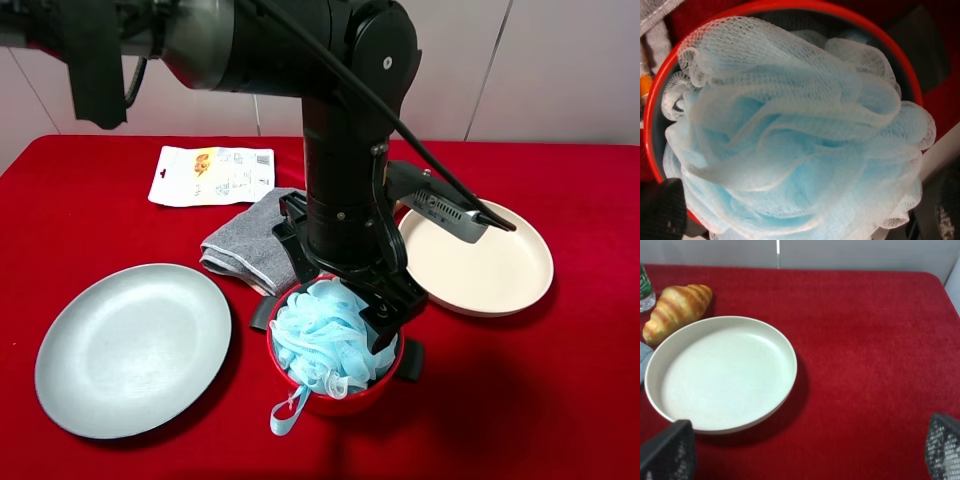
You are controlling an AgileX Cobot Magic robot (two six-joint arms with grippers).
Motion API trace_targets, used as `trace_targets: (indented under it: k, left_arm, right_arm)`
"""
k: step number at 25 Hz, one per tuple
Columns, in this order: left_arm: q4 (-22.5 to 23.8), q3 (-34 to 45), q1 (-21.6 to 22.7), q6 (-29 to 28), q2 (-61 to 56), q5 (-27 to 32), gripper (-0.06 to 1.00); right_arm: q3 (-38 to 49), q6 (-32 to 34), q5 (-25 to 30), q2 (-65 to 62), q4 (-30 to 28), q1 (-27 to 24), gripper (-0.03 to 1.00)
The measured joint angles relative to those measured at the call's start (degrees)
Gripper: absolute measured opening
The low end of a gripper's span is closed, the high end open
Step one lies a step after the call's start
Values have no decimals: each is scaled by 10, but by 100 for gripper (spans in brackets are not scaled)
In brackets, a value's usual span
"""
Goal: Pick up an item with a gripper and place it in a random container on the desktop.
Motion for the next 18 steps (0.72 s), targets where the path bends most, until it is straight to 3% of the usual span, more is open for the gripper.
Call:
trace_targets:
  k: [8,18]
  left_arm:
    - [1,0,0,0,-13,0,99]
    - [61,-6,0,0,-95,-1,99]
  right_arm:
    - [0,0,0,0,0,0,69]
    - [0,0,0,0,0,0,69]
